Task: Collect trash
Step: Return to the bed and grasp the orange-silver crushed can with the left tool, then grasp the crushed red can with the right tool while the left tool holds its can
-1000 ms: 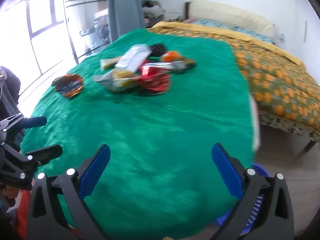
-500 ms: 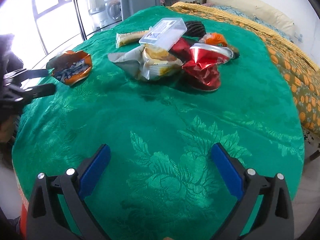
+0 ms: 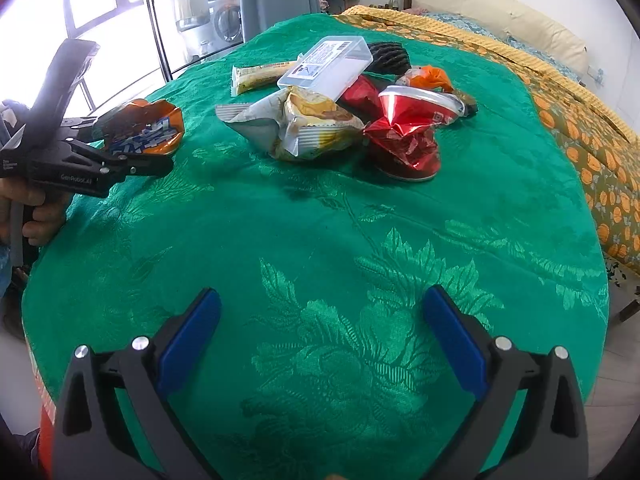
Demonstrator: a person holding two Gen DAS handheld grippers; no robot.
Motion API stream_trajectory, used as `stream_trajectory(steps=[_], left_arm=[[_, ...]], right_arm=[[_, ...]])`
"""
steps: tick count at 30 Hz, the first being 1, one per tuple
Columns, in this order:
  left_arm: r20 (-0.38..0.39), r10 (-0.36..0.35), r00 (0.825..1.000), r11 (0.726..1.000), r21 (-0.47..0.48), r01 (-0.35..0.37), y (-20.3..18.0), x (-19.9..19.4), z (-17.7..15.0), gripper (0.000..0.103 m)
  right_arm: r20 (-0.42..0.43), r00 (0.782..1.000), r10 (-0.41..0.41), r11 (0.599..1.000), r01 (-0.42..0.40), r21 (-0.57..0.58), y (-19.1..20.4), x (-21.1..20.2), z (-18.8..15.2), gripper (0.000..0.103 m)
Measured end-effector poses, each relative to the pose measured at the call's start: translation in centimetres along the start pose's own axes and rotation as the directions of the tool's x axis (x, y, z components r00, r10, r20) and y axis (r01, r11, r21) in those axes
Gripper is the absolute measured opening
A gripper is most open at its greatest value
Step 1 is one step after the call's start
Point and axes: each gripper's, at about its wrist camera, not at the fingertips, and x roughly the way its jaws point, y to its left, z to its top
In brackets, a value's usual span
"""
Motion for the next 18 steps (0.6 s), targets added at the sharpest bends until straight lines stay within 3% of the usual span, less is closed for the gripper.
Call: stream_trajectory(steps=[3,10,16,18], left_arm=[[0.013,0.021,1.000,0.999,-0.032,-0.021,-0.2,-0.6,-0.3,0.055],[0.027,0.022,0.999,0.980,-0.200,-0.017,-3.1,-2.4,-1.4,0.054],[0.025,0.034,0.999,0.976,-0.218,-0.028,-7.6,-2.7,-2.3,0.056],[0.024,0.071,0.997,0.980,-0.189,-0.065,-8.2,-2.7,-2.5,0.064]], right_arm=[[0.003,1.000,0.002,1.000,-0.002,0.004,-0.1,-0.1,-0.2,0.098],[0.007,1.000,0.005,1.000,-0.005,0.013,-0.4,-0.4,-0.4,0.098],[0.046,0.998,0.050,0.996,-0.053,0.078,-1.7,-1.3,-0.8,0.098],[0.061,0.996,0.067,0.990,-0.074,0.120,-2.7,-1.8,-1.0,0.098]])
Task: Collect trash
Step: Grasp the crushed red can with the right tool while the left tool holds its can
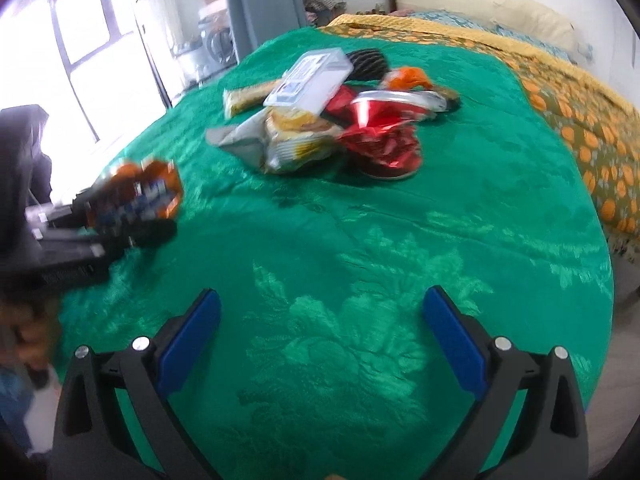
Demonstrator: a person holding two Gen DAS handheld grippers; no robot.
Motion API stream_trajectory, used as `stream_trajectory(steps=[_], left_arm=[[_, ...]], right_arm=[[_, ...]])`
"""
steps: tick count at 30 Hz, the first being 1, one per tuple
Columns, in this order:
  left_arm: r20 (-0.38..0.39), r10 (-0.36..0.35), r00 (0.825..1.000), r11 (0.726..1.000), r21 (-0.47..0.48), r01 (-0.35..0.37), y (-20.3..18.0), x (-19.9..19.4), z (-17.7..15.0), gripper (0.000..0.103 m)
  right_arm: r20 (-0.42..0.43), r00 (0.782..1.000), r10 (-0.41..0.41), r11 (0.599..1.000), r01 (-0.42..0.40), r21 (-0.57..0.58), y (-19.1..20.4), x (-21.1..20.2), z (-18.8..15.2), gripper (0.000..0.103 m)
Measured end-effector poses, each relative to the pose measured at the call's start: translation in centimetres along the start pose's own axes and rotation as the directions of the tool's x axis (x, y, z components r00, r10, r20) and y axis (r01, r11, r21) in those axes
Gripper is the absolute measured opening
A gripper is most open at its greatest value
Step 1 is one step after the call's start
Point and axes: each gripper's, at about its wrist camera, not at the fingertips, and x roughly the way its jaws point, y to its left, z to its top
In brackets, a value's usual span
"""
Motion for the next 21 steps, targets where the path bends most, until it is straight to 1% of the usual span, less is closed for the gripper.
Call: stream_trajectory(steps=[1,2,3,5,7,10,12,15,17,19,20,21], left_arm=[[0.000,0.012,1.000,1.000,0.008,-0.012,-0.1,0.0,-0.1,0.072],[-0.002,0.018,1.000,1.000,0.012,-0.018,-0.1,0.1,-0.2,0.076],[-0.001,0.023,1.000,1.000,0.015,-0.023,-0.1,0.2,-0.3,0.076],[0.004,0.035,0.999,0.999,0.023,-0.035,-0.1,0.3,-0.3,0.081],[0.006,0.048,0.999,0.999,0.024,-0.048,-0.2,0.5,-0.3,0.083],[0.011,0.055,0.998,0.998,0.013,-0.055,-0.1,0.5,-0.3,0.085],[0.013,0.060,0.998,0.998,0.010,-0.061,-0.2,0.5,-0.4,0.085],[0.016,0.064,0.998,0.998,0.006,-0.064,-0.2,0.4,-0.5,0.085],[0.017,0.062,0.998,0.998,0.004,-0.062,-0.1,0.4,-0.4,0.085],[0.016,0.060,0.998,0.998,0.003,-0.060,-0.1,0.5,-0.4,0.085],[0.016,0.059,0.998,0.998,0.002,-0.059,-0.1,0.4,-0.4,0.085],[0.016,0.058,0.998,0.998,0.002,-0.058,-0.1,0.4,-0.4,0.085]], right_arm=[[0.005,1.000,-0.002,1.000,0.001,0.021,-0.6,-0.2,0.1,0.098],[0.011,1.000,-0.015,0.998,0.014,0.057,-1.6,-0.6,0.4,0.098],[0.013,1.000,-0.028,0.997,0.027,0.074,-2.3,-0.8,0.8,0.098],[0.010,0.998,-0.061,0.994,0.059,0.097,-3.5,-0.9,2.1,0.098],[0.014,0.997,-0.077,0.992,0.075,0.097,-4.0,-1.0,3.4,0.098],[0.024,0.995,-0.097,0.994,0.095,0.060,-3.6,-0.3,6.1,0.098],[0.022,0.994,-0.106,0.994,0.105,0.041,-3.0,0.9,8.2,0.098],[0.025,0.990,-0.138,0.989,0.136,0.059,-2.5,3.0,10.3,0.098],[0.010,0.988,-0.152,0.986,0.151,0.069,-2.4,4.6,11.6,0.098],[-0.011,0.987,-0.162,0.984,0.163,0.066,-2.6,5.7,12.2,0.088],[-0.023,0.986,-0.166,0.984,0.167,0.060,-2.6,6.0,12.3,0.064],[-0.024,0.986,-0.162,0.985,0.163,0.058,-2.7,5.9,12.3,0.061]])
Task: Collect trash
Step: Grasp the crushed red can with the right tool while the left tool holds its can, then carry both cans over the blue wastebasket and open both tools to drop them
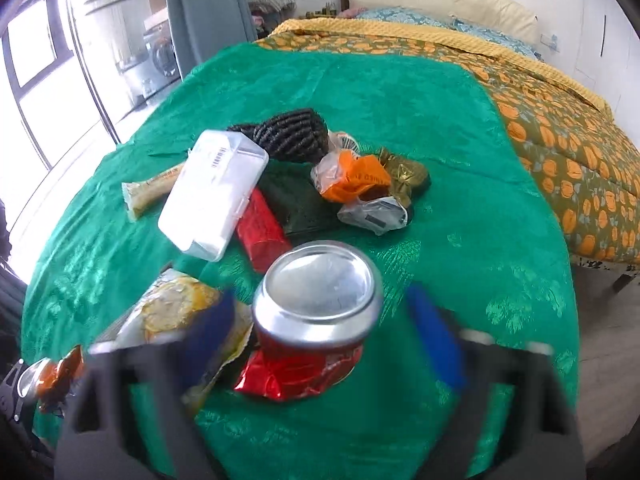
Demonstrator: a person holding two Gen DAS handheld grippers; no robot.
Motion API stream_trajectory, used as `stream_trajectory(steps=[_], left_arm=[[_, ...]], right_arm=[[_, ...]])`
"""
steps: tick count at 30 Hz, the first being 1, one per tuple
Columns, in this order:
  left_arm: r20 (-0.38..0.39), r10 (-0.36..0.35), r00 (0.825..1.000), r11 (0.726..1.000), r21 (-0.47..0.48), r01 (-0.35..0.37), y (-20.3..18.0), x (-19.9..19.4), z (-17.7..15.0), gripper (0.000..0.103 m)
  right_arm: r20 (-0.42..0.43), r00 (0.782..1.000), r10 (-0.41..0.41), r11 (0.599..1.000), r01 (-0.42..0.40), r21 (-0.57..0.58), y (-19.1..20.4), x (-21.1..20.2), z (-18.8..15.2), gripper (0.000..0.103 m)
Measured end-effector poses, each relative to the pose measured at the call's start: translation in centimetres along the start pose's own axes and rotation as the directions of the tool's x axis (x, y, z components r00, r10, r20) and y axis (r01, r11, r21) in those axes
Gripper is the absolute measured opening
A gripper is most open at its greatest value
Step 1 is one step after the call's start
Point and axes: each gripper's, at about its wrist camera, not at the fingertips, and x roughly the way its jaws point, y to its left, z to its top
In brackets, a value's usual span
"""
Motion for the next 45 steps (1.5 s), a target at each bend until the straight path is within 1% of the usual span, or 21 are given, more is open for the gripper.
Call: stream_trajectory(steps=[2,8,10,11,14,15,16,18,20,21,23,24,25,26,31,36,40,45], left_arm=[[0.001,-0.001,1.000,1.000,-0.001,0.001,0.0,-0.1,-0.1,0.085],[0.001,-0.003,1.000,1.000,0.000,0.003,0.1,-0.1,-0.1,0.085],[0.001,-0.015,1.000,1.000,-0.003,0.015,0.2,-0.1,-0.1,0.087],[0.000,-0.037,0.999,0.999,-0.005,0.037,0.3,-0.2,-0.1,0.091],[0.010,-0.139,0.990,0.990,-0.017,0.139,1.2,-1.1,-0.6,0.095],[0.012,-0.168,0.986,0.985,-0.021,0.168,1.5,-1.4,-0.9,0.095],[0.013,-0.181,0.983,0.983,-0.020,0.181,1.7,-1.7,-1.1,0.095],[0.004,-0.166,0.986,0.986,0.002,0.166,1.5,-1.7,-1.3,0.095],[-0.012,-0.124,0.992,0.992,0.027,0.124,1.0,-1.4,-1.0,0.095],[-0.018,-0.102,0.995,0.994,0.036,0.102,0.8,-1.2,-0.9,0.092],[-0.024,-0.061,0.998,0.997,0.048,0.062,0.5,-0.9,-0.5,0.079],[-0.023,-0.056,0.998,0.997,0.044,0.057,0.6,-0.8,-0.4,0.076],[-0.021,-0.061,0.998,0.998,0.032,0.061,0.8,-0.8,-0.2,0.064],[-0.019,-0.060,0.998,0.998,0.022,0.060,1.0,-0.8,0.0,0.055],[-0.006,-0.055,0.998,0.998,-0.011,0.055,1.4,-1.1,-0.1,0.054],[0.029,-0.067,0.997,0.998,-0.016,0.067,0.4,-2.8,-0.2,0.054],[0.039,-0.105,0.994,0.994,-0.009,0.105,-1.5,-3.9,0.3,0.054],[0.031,-0.164,0.986,0.986,0.044,0.163,-5.9,-4.8,1.2,0.054]], right_arm=[[0.019,1.000,0.009,1.000,-0.009,-0.002,-0.4,-0.8,-0.4,0.061],[0.068,0.996,0.049,0.998,-0.047,-0.039,-1.7,-5.2,-2.4,0.061],[0.073,0.995,0.066,0.997,-0.062,-0.050,-2.1,-6.7,-3.1,0.061],[0.077,0.994,0.077,0.996,-0.073,-0.056,-2.3,-7.6,-3.7,0.061],[0.094,0.990,0.109,0.992,-0.102,-0.071,-2.8,-10.3,-5.2,0.061],[0.099,0.989,0.114,0.991,-0.107,-0.075,-2.8,-10.9,-5.9,0.061],[0.107,0.987,0.124,0.990,-0.116,-0.078,-2.9,-11.8,-6.6,0.061],[0.115,0.983,0.141,0.988,-0.132,-0.080,-2.9,-12.7,-7.8,0.061],[0.109,0.981,0.161,0.985,-0.153,-0.078,-2.8,-13.1,-8.8,0.061],[0.102,0.980,0.169,0.984,-0.162,-0.077,-2.7,-13.2,-9.2,0.061],[0.095,0.979,0.179,0.982,-0.171,-0.084,-2.4,-13.4,-9.8,0.061],[0.098,0.979,0.182,0.981,-0.173,-0.089,-2.2,-13.6,-10.1,0.061],[0.103,0.978,0.182,0.980,-0.172,-0.097,-2.1,-14.0,-10.3,0.061],[0.108,0.977,0.182,0.980,-0.172,-0.102,-2.0,-14.3,-10.4,0.061],[0.120,0.975,0.187,0.979,-0.174,-0.109,-2.1,-15.4,-10.9,0.061],[0.114,0.976,0.183,0.980,-0.172,-0.099,-3.0,-15.5,-11.4,0.061],[0.100,0.979,0.178,0.982,-0.170,-0.084,-4.0,-15.2,-11.9,0.061],[0.102,0.982,0.162,0.987,-0.158,-0.044,-6.4,-15.5,-12.4,0.061]])
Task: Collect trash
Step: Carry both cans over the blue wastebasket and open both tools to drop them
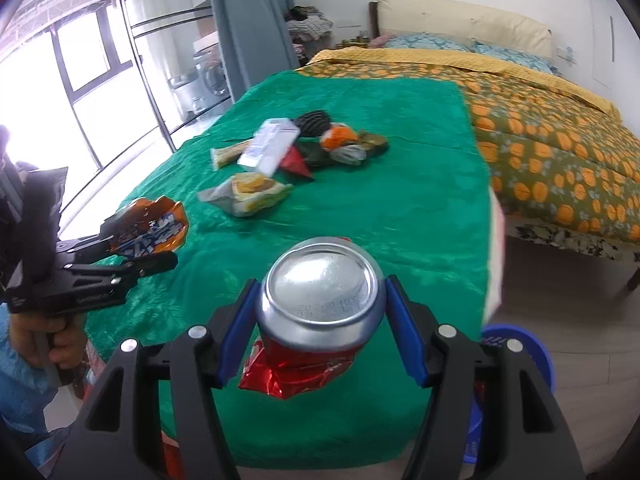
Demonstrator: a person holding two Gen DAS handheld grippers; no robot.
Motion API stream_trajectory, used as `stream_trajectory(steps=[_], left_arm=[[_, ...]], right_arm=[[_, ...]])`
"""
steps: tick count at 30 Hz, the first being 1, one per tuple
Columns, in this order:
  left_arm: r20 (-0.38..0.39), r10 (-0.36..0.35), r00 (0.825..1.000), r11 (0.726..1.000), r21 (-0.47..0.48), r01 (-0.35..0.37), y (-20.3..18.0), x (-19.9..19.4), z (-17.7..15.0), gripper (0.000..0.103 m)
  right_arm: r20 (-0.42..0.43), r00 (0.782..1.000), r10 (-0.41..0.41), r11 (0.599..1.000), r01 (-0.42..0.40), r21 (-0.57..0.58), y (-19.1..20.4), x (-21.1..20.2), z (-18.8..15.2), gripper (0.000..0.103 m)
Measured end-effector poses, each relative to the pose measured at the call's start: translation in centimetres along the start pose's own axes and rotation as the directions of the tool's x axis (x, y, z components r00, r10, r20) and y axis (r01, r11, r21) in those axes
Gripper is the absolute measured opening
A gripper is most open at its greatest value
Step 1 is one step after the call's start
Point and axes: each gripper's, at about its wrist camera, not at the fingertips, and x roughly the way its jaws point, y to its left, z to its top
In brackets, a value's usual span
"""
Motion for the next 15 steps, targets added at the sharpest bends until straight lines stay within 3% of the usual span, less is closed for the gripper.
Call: stream_trajectory(steps=[5,10,15], left_arm=[[-0.022,-0.081,0.996,0.995,0.053,0.082,-5.7,0.5,1.1,0.054],[-0.050,-0.163,0.985,0.978,0.127,0.168,-12.4,1.5,2.4,0.054],[-0.098,-0.200,0.975,0.956,0.196,0.216,-19.4,3.7,2.9,0.055]], right_arm=[[0.003,0.999,-0.044,0.998,0.043,0.046,-3.8,-1.6,-0.7,0.061],[-0.003,0.991,-0.131,0.984,0.131,0.118,-10.1,-3.7,-1.9,0.061],[-0.033,0.978,-0.207,0.960,0.209,0.185,-16.2,-4.8,-3.5,0.061]])
